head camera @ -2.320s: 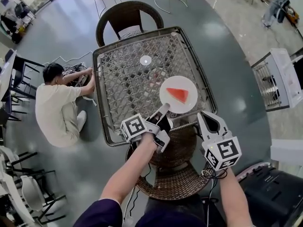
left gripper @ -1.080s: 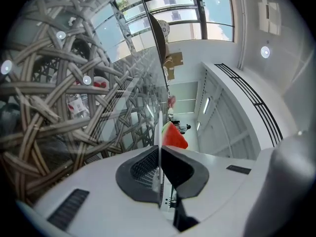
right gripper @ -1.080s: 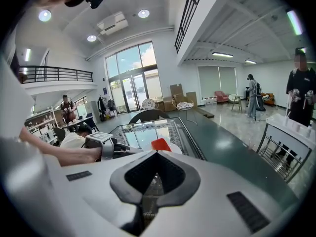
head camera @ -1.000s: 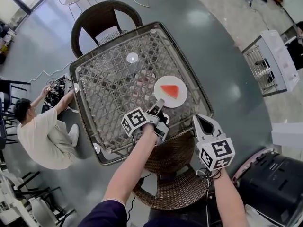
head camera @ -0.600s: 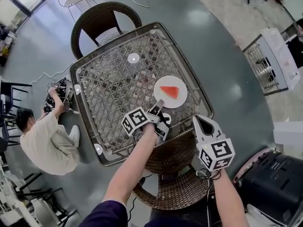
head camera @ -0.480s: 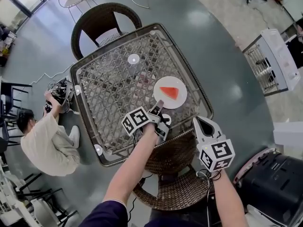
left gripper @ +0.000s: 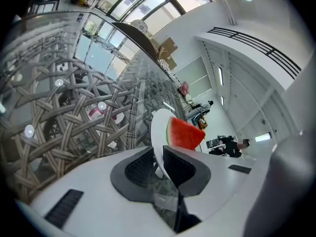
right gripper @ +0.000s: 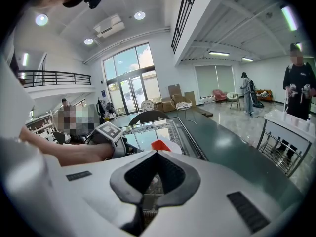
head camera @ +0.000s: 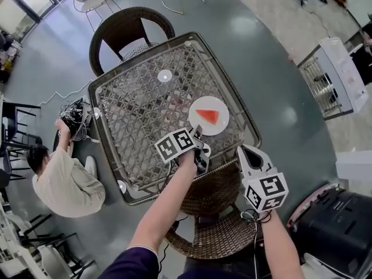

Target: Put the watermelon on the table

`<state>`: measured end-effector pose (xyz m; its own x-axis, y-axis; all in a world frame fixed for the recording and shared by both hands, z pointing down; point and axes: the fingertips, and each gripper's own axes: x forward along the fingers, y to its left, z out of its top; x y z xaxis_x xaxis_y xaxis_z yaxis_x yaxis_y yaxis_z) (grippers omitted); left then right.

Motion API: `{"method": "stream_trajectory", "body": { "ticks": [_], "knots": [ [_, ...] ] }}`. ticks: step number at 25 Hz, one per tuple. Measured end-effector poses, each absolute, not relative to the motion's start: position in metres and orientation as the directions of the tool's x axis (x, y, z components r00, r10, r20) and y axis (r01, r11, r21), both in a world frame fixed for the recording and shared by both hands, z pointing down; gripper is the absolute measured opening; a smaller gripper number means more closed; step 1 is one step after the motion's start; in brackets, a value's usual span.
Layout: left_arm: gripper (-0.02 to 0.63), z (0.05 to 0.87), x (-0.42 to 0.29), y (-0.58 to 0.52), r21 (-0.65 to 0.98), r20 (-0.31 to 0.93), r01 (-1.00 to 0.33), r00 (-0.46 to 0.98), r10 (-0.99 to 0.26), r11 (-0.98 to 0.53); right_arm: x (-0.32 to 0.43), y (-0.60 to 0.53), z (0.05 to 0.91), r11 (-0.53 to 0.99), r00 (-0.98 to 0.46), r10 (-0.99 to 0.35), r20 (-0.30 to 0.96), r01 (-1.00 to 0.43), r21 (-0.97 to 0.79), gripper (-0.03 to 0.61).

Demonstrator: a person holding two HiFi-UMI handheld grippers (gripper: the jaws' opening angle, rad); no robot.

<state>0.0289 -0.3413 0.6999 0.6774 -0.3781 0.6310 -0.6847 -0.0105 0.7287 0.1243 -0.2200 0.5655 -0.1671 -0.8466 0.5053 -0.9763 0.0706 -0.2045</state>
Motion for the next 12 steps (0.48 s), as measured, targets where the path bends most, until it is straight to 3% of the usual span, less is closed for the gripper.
{"method": "stream_trajectory", "body": {
  "ticks": [12],
  "knots": [
    [0.096, 0.697, 0.031, -0.341, 0.568, 0.697, -0.804, 0.582, -0.419, -0.173, 0.132, -0.204, 0.557, 0.046, -0.143, -0.856, 0.496, -0.978, -0.203, 0.002]
  ]
}}
